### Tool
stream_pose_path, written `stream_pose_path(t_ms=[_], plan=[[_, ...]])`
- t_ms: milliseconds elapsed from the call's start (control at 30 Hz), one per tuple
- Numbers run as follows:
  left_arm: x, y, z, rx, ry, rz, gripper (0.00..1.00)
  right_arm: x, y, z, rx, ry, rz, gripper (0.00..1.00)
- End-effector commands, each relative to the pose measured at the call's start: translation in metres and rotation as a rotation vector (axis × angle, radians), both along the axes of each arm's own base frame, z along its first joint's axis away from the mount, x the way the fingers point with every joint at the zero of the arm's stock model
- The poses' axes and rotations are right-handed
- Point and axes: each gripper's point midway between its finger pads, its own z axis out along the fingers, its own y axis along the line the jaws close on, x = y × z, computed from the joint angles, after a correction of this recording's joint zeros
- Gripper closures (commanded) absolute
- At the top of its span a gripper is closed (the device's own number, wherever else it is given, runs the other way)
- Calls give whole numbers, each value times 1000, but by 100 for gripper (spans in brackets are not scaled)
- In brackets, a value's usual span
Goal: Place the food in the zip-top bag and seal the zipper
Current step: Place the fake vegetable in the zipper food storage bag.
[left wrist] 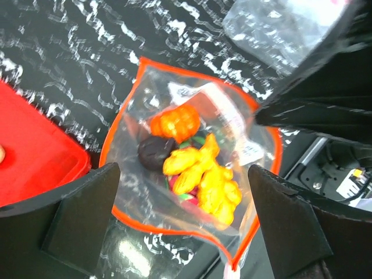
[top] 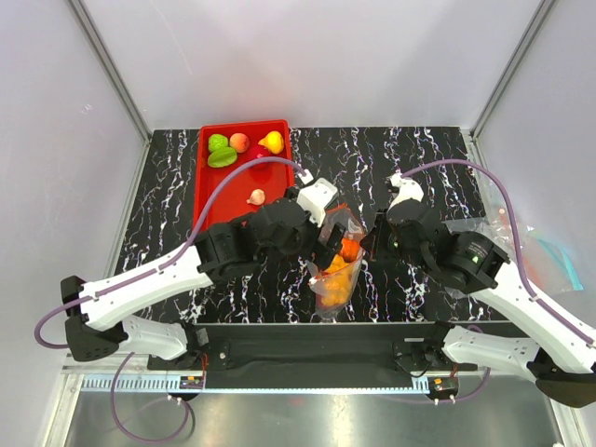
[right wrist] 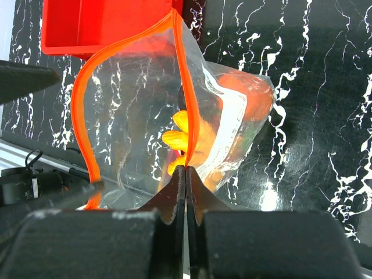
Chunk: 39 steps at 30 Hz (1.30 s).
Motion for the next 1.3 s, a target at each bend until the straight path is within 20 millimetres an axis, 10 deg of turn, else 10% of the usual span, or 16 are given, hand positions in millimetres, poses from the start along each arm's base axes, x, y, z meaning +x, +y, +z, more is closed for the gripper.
stream_pose_path(t_ms=[0,267,500,667,967,1267], plan=[[14,22,30,-59,1,129,1,3,-4,15,45,-36,-34,100],[38,47,-2,-42,152,248,6,3,-3,12,42,-28,-34,100],[42,28,-27,-45,247,174,17,5,-3,5,34,-14,-46,100],[43,17,-36,-85,287,117,60,5,-2,0,32,-1,-56,100],[32,2,-18,-115,293,-6,100,12,2,0,36,-10,-73,100],[28,-17,16,-194,306,-87,100,25,17,2,83,-40,-83,98]])
